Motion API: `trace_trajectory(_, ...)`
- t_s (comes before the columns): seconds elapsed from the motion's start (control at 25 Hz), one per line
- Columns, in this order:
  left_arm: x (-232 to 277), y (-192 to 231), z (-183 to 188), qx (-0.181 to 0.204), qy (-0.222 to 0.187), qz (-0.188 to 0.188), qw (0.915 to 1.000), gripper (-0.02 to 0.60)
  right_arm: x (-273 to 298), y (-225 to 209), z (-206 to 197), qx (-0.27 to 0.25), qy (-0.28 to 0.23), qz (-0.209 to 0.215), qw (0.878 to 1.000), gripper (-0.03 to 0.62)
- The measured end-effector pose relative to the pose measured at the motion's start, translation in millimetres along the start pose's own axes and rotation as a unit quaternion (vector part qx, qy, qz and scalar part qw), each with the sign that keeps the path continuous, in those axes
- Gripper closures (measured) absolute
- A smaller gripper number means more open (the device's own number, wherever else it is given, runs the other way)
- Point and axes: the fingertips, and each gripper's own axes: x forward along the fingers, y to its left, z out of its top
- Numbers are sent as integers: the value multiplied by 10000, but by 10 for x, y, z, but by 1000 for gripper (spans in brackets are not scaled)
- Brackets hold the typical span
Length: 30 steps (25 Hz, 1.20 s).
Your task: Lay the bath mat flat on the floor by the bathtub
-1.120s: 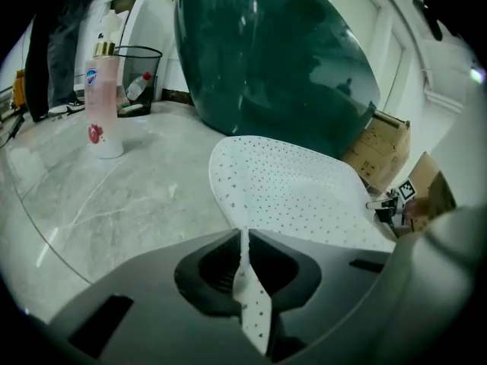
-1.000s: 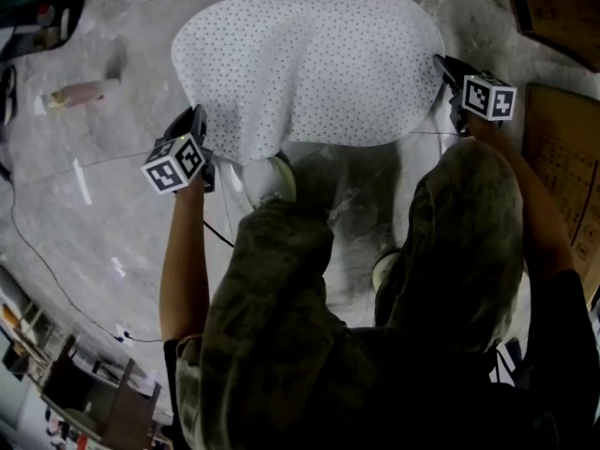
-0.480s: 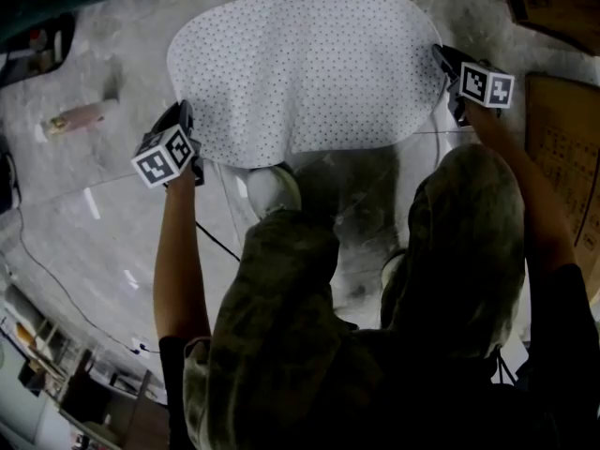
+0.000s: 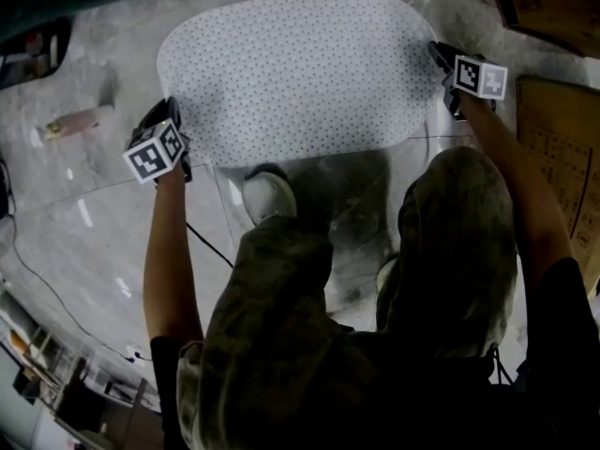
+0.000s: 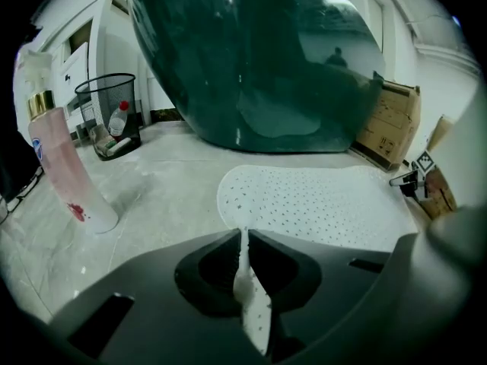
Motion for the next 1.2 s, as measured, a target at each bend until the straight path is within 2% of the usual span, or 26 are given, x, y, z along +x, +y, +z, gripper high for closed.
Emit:
trace_trajectory(0.24,25,5,62,-161,-84,-16,9998,538,100,-23,92,-53,100,-175,9998,565)
trace_trajectory(0.6,145,92,145,-98,-49,-62,9999,537,201,-25,214,25,121,-314,9994,565)
trace_trajectory(1.2,282,121,120,-32,234,-161,9996,520,300,-132,176,8,300,-550,9980,563)
